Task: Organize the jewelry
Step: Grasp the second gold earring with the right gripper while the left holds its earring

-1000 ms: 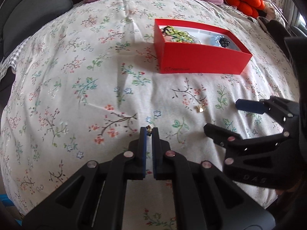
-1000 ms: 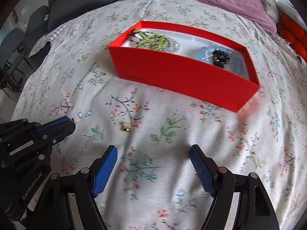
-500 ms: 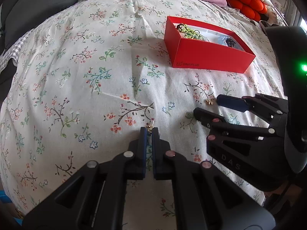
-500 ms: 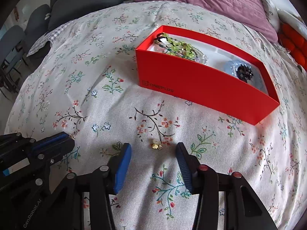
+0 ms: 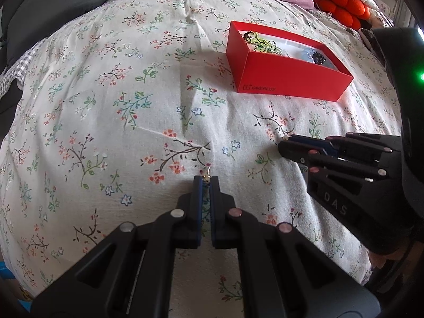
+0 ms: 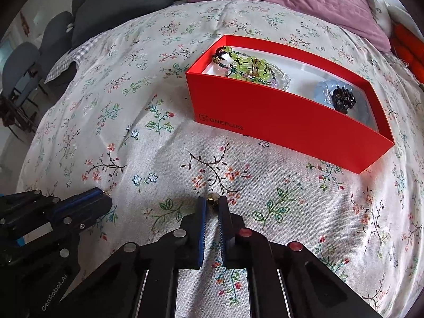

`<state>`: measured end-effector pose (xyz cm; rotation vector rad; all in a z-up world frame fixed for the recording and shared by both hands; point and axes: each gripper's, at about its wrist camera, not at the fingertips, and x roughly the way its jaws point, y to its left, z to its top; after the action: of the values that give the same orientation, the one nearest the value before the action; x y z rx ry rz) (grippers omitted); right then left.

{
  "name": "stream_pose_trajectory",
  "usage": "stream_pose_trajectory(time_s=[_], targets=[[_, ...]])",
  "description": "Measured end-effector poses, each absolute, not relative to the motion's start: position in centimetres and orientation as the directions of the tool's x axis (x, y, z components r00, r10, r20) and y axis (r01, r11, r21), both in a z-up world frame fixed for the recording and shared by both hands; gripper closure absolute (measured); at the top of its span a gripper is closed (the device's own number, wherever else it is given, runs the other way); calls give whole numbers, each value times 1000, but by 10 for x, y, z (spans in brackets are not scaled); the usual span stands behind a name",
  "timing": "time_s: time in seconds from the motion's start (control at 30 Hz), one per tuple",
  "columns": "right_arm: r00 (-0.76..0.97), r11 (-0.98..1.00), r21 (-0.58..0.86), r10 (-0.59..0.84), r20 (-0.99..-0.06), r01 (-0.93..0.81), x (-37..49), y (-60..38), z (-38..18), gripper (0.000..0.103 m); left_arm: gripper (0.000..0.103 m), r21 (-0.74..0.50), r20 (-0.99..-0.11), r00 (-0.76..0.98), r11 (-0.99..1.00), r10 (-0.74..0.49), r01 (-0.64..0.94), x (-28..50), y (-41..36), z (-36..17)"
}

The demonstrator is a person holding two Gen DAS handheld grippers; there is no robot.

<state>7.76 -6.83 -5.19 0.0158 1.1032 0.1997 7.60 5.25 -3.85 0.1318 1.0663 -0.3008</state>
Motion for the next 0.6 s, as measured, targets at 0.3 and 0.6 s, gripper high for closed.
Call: stream_pose_trajectory(time_s=[0.3,0.6], targets=[[425,976,153,205,-882,-155,74,-83,-44,98,97,-37,-876,448,952,-178,305,76,52,-38],[426,971,204,238,-873,-124,74,-107,-30,98,97,-54,-872,450,952,-192,302,79,51,-32]])
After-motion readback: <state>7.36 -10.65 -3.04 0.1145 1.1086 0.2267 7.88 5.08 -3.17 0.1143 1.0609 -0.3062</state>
